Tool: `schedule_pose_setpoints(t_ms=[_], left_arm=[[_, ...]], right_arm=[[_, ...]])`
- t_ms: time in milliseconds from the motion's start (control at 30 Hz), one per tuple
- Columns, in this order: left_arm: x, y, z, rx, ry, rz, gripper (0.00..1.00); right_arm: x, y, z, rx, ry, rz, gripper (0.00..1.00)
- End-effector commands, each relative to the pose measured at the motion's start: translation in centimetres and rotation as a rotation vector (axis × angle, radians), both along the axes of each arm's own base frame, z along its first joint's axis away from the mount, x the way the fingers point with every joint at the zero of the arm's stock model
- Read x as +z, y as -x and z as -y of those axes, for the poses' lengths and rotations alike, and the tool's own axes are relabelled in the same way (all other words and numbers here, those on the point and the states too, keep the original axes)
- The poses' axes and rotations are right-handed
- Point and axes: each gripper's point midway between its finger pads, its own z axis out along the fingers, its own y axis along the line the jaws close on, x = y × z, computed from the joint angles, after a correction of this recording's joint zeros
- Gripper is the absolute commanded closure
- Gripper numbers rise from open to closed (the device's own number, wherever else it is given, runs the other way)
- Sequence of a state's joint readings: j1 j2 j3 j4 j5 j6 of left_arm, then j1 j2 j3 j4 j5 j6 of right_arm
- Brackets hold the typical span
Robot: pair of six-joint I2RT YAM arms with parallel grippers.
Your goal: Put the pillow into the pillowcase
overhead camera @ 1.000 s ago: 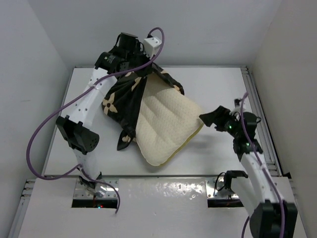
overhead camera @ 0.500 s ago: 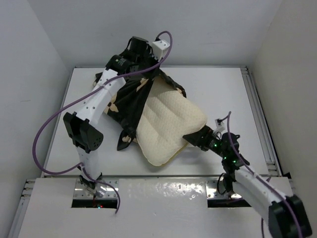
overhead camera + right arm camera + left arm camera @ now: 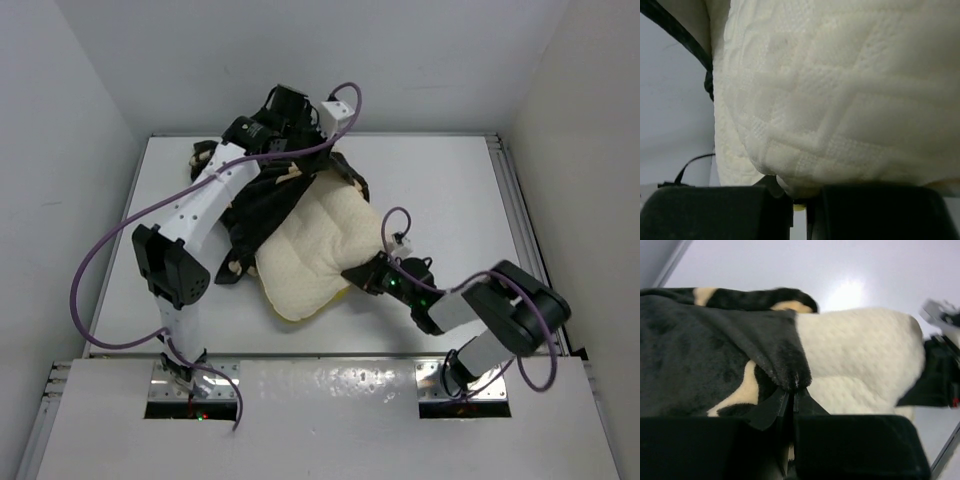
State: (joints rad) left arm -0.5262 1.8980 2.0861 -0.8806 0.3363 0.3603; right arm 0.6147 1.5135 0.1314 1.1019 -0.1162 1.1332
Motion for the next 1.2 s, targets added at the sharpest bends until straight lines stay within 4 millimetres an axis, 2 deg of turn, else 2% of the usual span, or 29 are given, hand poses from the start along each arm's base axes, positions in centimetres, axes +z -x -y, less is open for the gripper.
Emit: schedule_pose_setpoints(t_ms=[0,67,133,167,233,267,300,333,400,467,500,567,600,633,700,767,800,900,967,1033,1067,1100,1167], left_arm=[[2.9,5.2,2.8,-0.259,0.042,0.049,1.0],[1.3,6.1,2.2,-0.32,-0.02,0.032,1.0],[0.6,6.9,2.0,-0.385,-0.039,0.027,1.0],[0.4,8.0,2.1,-0.425,-0.042,0.006,1.0],[0.9,10.1,3.2,-0.555,-0.001,0.001,1.0],[2.3,11.5,4.2,-0.629,0.025,0.032,1.0],[2.6,13.5,4.6,-0.697,0.046,0.0,1.0],[2.9,14.4,4.9,-0.756,0.043,0.03,1.0],[4.0,17.2,5.4,-0.863,0.074,0.042,1.0],[5.0,18.8,5.5,-0.917,0.136,0.038,1.0],[6.1,19.5,5.3,-0.932,0.166,0.055,1.0],[8.3,19.8,5.0,-0.944,0.244,0.072,1.0],[10.2,19.9,4.6,-0.926,0.281,0.09,1.0],[11.3,18.8,3.8,-0.884,0.301,0.113,1.0],[12.8,18.0,2.8,-0.85,0.316,0.167,1.0],[12.5,17.3,2.3,-0.823,0.291,0.173,1.0],[11.8,17.0,2.2,-0.813,0.274,0.165,1.0],[10.1,17.3,2.6,-0.824,0.253,0.119,1.0],[9.2,18.6,3.1,-0.858,0.231,0.091,1.0],[9.1,19.4,3.4,-0.882,0.226,0.092,1.0],[9.0,19.1,3.3,-0.868,0.211,0.103,1.0],[9.5,17.9,3.0,-0.831,0.21,0.134,1.0],[9.0,14.6,2.0,-0.684,0.162,0.158,1.0]], right_arm=[[16.4,-5.9,-2.4,-0.048,-0.344,0.509,1.0],[20.0,-6.5,-2.4,-0.062,-0.337,0.63,1.0],[21.5,-7.2,-2.3,-0.086,-0.247,0.672,1.0],[22.9,-7.7,-2.7,-0.097,-0.178,0.746,1.0],[23.8,-8.2,-2.8,-0.117,-0.129,0.78,1.0],[23.6,-9.3,-2.5,-0.155,-0.133,0.77,1.0],[24.8,-9.8,-2.7,-0.16,-0.167,0.79,1.0],[25.2,-10.3,-2.7,-0.17,-0.189,0.797,1.0],[24.2,-11.9,-3.1,-0.203,-0.189,0.755,1.0],[23.2,-13.5,-3.3,-0.248,-0.173,0.727,1.0],[22.6,-14.0,-3.3,-0.26,-0.15,0.714,1.0],[20.6,-15.3,-2.5,-0.315,-0.066,0.676,1.0],[19.1,-15.6,-2.0,-0.326,-0.028,0.636,1.0],[18.1,-15.9,-0.9,-0.35,-0.008,0.613,1.0],[14.4,-15.8,0.5,-0.365,0.072,0.511,1.0],[12.4,-16.2,0.4,-0.349,0.153,0.439,1.0],[9.7,-15.9,0.1,-0.314,0.235,0.366,1.0],[9.5,-15.3,-1.9,-0.245,0.239,0.365,1.0],[9.1,-15.0,-3.1,-0.203,0.239,0.325,1.0],[9.2,-15.1,-3.8,-0.151,0.251,0.321,1.0],[9.1,-15.1,-4.0,-0.124,0.259,0.319,1.0],[8.8,-14.4,-4.6,-0.043,0.276,0.314,0.86],[8.3,-12.8,-5.3,0.087,0.281,0.295,0.55]])
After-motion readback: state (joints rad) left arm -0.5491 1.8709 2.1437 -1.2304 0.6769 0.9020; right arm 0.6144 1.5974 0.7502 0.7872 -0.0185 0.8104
